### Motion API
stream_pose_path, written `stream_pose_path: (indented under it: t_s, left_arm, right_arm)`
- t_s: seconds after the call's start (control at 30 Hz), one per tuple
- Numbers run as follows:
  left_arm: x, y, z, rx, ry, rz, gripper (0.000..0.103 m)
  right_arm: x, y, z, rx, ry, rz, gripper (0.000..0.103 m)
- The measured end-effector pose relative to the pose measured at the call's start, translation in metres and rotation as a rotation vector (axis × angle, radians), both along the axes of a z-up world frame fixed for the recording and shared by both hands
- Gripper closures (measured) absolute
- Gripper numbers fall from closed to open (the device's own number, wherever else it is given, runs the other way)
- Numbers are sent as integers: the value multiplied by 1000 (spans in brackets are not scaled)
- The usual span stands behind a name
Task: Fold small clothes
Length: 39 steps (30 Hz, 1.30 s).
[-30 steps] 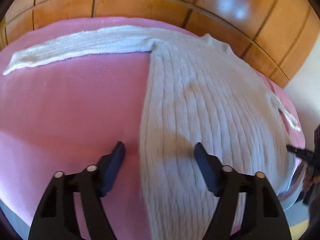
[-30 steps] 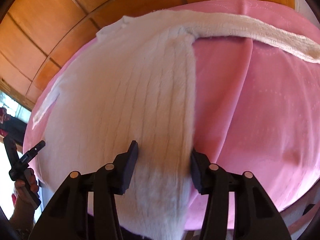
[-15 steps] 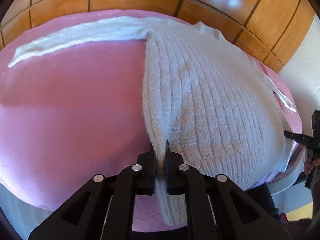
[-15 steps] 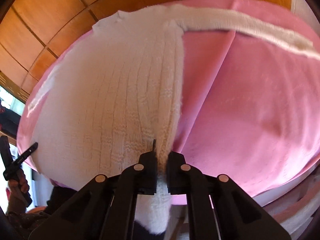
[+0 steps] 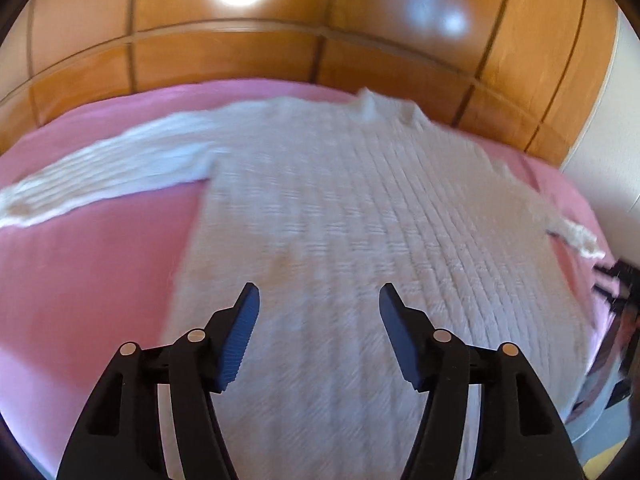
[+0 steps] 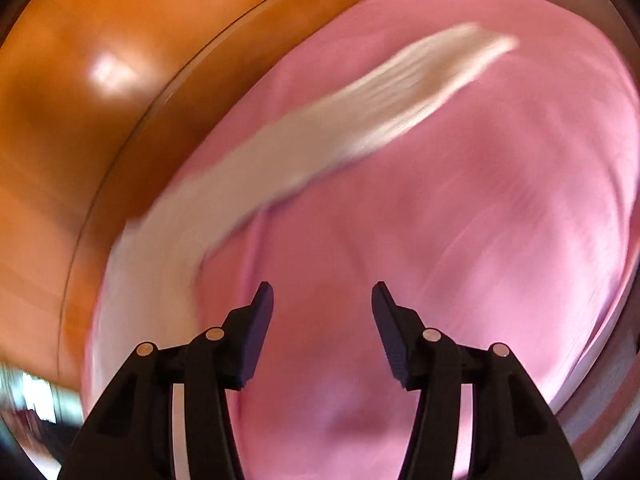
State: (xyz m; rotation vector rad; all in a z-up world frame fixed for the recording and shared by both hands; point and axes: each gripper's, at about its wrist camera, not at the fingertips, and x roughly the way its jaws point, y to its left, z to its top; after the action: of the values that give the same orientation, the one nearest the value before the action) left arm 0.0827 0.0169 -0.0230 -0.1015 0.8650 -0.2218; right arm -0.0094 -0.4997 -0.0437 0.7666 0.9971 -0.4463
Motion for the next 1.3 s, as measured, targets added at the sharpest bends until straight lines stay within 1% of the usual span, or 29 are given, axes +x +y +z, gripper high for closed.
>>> stream_pose_path:
  t_s: [0.07, 0.13, 0.17, 0.23, 0.3, 0.33, 0.37, 0.4, 0.43, 0.47, 0.5, 0.57, 0.63, 0.7, 0.73, 0.77, 0.8, 0.87, 0.93, 1.0, 1.03, 1.07, 1.1, 1.13, 1.17, 1.2, 1.23, 1.27, 1.3]
  left_arm:
    - [11, -14, -11, 11, 24, -23, 42]
    - [21, -25, -23, 41, 48, -26, 41]
    - [24, -26, -28, 52, 48, -23, 36]
    - [24, -27, -32, 44, 32, -20, 31]
    - [23, -28, -34, 41, 22, -21, 28]
    - [23, -28, -35, 41, 19, -20, 28]
    - [23, -28, -35, 41, 18, -20, 27]
    - [23, -28, -35, 38, 18, -23, 26]
    - [24, -28, -36, 33, 19, -26, 25]
    - [24, -28, -36, 25, 20, -32, 22]
    - [24, -28, -37, 21, 19, -37, 20]
    - [25, -31, -36, 19, 17, -45, 17]
    - [26, -32, -36, 13, 17, -53, 14]
    - [27, -31, -36, -2, 21, -67, 12]
    - [27, -31, -35, -7, 23, -69, 11]
    - [28, -30, -35, -15, 27, -73, 10]
    - [29, -29, -34, -31, 34, -81, 7]
    - [31, -27, -32, -60, 51, -83, 6]
    - [34, -20, -28, -116, 77, -70, 6]
    - [38, -11, -23, -190, 92, -40, 6]
    - [40, -6, -20, -215, 89, -20, 5]
    - [41, -1, -17, -228, 81, 5, 4]
    - [43, 6, -14, -242, 66, 31, 4]
    - [45, 10, -12, -251, 59, 41, 4]
    - [47, 15, -9, -266, 52, 54, 4]
    - [47, 18, -7, -276, 43, 64, 4]
    - [49, 23, -5, -289, 28, 72, 4]
    - [51, 26, -3, -297, 17, 75, 4]
    - [54, 29, -1, -309, 5, 73, 4]
  right_arm:
    - [11, -38, -6, -22, 4, -105, 53]
    - [20, -66, -14, -26, 12, -194, 54]
    - [26, -80, -18, -24, 13, -229, 59]
    - [40, -97, -24, -41, 26, -267, 61]
    - [54, -109, -28, -60, 42, -283, 62]
    - [63, -112, -29, -78, 60, -274, 71]
    - [76, -112, -28, -98, 85, -244, 90]
    - [85, -112, -25, -112, 103, -216, 97]
    - [93, -105, -18, -138, 105, -198, 97]
    - [92, -107, -12, -147, 88, -177, 97]
    - [101, -95, 3, -143, 39, -135, 97]
    - [116, -70, 22, -134, -27, -61, 97]
    - [138, -30, 48, -136, -98, 57, 97]
    - [151, 4, 62, -126, -148, 150, 97]
    - [165, 37, 72, -121, -181, 228, 97]
    - [171, 53, 77, -116, -198, 268, 97]
    - [183, 85, 83, -98, -227, 336, 97]
    - [201, 141, 87, -76, -266, 436, 97]
    - [216, 194, 88, -53, -288, 533, 97]
    - [233, 258, 76, -15, -290, 641, 97]
    - [236, 277, 72, -6, -284, 677, 97]
    - [239, 304, 64, 7, -274, 725, 97]
    - [241, 318, 56, 17, -266, 755, 97]
    - [242, 344, 46, 31, -247, 810, 96]
    - [242, 357, 41, 36, -240, 840, 91]
    - [240, 373, 33, 41, -224, 873, 85]
    - [231, 375, 32, 51, -224, 880, 58]
    - [227, 375, 30, 52, -237, 865, 51]
    - [225, 372, 29, 47, -243, 851, 51]
